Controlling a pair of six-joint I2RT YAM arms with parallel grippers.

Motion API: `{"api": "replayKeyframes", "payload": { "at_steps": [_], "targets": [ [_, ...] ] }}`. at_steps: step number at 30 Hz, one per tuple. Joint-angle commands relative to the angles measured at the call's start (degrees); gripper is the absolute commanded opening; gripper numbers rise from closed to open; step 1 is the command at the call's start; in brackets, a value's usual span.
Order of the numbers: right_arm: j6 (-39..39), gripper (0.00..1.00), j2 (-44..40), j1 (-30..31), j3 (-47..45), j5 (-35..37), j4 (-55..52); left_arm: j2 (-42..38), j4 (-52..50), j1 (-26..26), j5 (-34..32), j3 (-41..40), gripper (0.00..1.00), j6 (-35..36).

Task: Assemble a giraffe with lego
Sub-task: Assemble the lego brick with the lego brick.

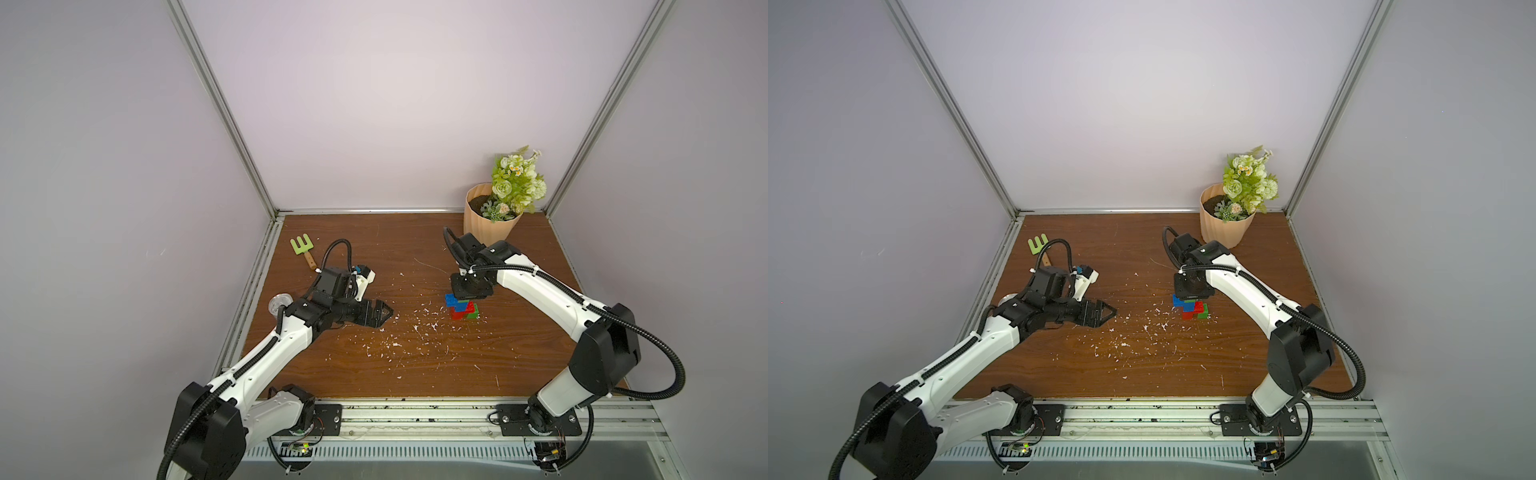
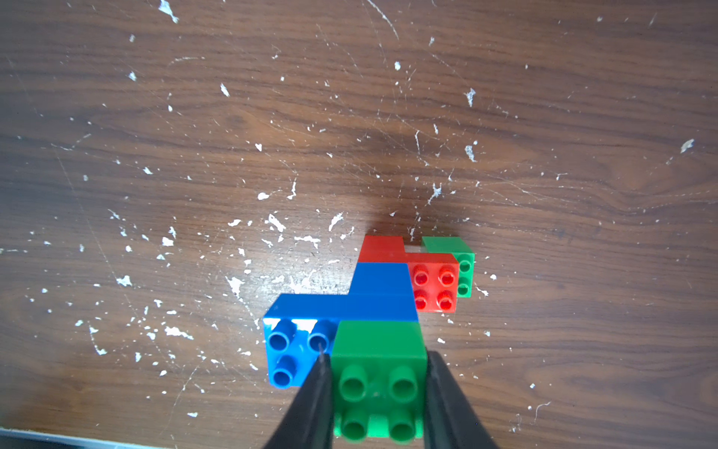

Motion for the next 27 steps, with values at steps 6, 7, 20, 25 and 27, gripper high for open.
{"api": "replayKeyframes", "payload": {
  "at_steps": [6,7,20,25,27],
  "targets": [
    [-1.07,0.28,3.81,-0.08,-3.19,2.32,-5.99,-0.62,-0.69,-0.60,0.22,-0.21,0.99,0.20],
    [-1.12,0.29,3.92,-0.12,-3.07,2.24,-6.02,-0.62,-0.69,-0.55,0.31,-0.16,0.99,0.20],
    [-0.28,0.40,0.03,-0.14,0.43,-0.14,-1.81,-0.27,-0.56,-0.60,0.27,-0.22,1.00,0.21],
    [-0.76,0.50,-0.55,-0.14,1.40,-0.05,-0.52,0.08,-0.60,-0.60,0.33,-0.20,1.00,0.21],
    [-0.85,0.52,-0.80,-0.15,2.22,0.41,-0.22,0.16,-0.60,-0.59,0.32,-0.20,1.00,0.21]
  ]
}}
